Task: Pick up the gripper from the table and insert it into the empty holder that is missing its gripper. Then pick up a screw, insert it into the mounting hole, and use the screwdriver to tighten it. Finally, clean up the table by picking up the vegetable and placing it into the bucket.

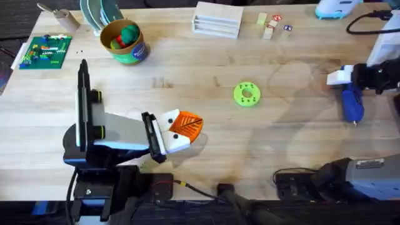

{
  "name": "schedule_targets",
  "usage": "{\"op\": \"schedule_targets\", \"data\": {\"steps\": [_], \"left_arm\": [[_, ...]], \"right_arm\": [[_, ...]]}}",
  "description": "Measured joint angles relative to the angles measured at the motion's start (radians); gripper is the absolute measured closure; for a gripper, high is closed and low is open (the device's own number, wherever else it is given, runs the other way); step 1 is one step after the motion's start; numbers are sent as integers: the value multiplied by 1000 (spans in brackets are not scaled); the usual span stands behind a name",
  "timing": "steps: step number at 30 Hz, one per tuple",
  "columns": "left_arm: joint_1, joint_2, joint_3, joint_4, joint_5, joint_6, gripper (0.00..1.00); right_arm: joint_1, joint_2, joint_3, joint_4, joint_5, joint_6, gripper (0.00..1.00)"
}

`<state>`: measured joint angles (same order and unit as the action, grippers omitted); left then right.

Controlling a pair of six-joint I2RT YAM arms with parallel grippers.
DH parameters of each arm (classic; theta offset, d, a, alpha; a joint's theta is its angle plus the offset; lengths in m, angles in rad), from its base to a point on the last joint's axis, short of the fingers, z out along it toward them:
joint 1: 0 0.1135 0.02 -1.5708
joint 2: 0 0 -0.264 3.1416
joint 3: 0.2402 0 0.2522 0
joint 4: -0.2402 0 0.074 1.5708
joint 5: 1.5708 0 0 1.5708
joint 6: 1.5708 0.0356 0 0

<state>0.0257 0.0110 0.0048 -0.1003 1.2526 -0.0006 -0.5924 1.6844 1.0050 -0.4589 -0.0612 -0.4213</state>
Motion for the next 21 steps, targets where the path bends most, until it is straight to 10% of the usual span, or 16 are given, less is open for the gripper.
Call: {"op": "schedule_targets", "data": {"steps": [13,21], "left_arm": [[0,0,0,0,0,0,986],[0,0,0,0,0,0,986]], "right_arm": [[-1,13,0,35,-11,-6,158],[-8,15,1,54,16,-22,758]]}}
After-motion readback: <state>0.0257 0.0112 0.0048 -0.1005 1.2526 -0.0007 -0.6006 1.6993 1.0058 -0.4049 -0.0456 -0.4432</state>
